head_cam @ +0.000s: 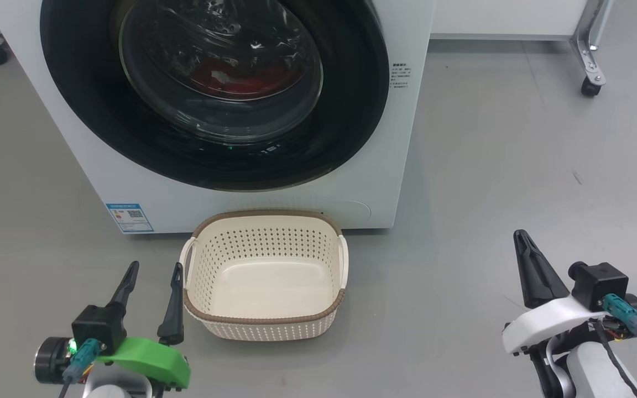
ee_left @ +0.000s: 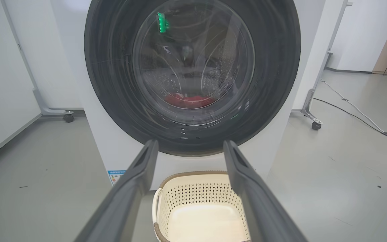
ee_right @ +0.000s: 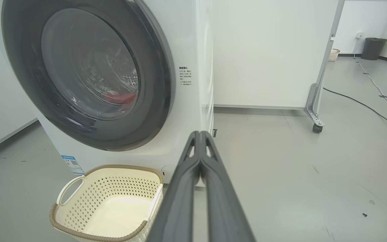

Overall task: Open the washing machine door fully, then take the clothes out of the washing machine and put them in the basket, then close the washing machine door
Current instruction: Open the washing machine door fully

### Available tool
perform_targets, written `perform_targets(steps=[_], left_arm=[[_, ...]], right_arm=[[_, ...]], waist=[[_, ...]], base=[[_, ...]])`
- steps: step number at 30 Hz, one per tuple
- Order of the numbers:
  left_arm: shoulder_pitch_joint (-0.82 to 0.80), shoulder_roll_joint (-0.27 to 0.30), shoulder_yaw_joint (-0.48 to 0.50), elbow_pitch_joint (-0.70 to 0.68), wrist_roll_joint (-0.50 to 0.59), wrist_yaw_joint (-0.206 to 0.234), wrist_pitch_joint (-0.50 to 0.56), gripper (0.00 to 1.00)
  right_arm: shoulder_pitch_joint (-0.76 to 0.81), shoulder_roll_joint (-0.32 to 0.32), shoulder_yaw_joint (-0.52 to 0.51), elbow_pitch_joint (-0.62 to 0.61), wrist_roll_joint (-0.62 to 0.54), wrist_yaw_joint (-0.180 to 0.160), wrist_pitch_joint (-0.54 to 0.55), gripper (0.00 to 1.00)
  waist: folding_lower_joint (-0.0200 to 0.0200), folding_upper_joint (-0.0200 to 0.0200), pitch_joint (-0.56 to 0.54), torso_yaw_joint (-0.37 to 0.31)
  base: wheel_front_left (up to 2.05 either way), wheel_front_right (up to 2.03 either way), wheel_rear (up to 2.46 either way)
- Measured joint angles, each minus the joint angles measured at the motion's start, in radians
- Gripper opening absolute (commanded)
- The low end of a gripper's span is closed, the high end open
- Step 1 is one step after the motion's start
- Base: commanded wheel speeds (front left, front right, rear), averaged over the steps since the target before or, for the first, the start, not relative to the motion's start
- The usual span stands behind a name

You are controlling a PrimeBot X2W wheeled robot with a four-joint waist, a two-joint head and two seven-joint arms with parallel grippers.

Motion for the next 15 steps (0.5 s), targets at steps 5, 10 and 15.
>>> perform_targets(steps=[5,10,15], left_arm=[[-0.028,-0.004,0.0,-0.012,0.003,0.0,0.0,1.0],[-0.041,-0.006,0.001,-0.021,0.003,-0.001,-0.001,1.0],[-0.057,-0.008,0.004,-0.041,0.008,-0.001,-0.001,1.0]], right_arm=[[-0.007,-0.001,-0.018,-0.001,0.0,0.005,0.0,0.0],[-0.043,0.006,-0.031,-0.007,0.004,0.013,0.0,0.0],[-0.082,0.021,-0.057,-0.008,0.051,0.026,0.0,0.0]], waist=[[0.0,0.0,0.018,0.006],[0.0,0.0,0.041,0.015],[0.0,0.0,0.072,0.023]], base=[[0.0,0.0,0.0],[0.0,0.0,0.0],[0.0,0.0,0.0]])
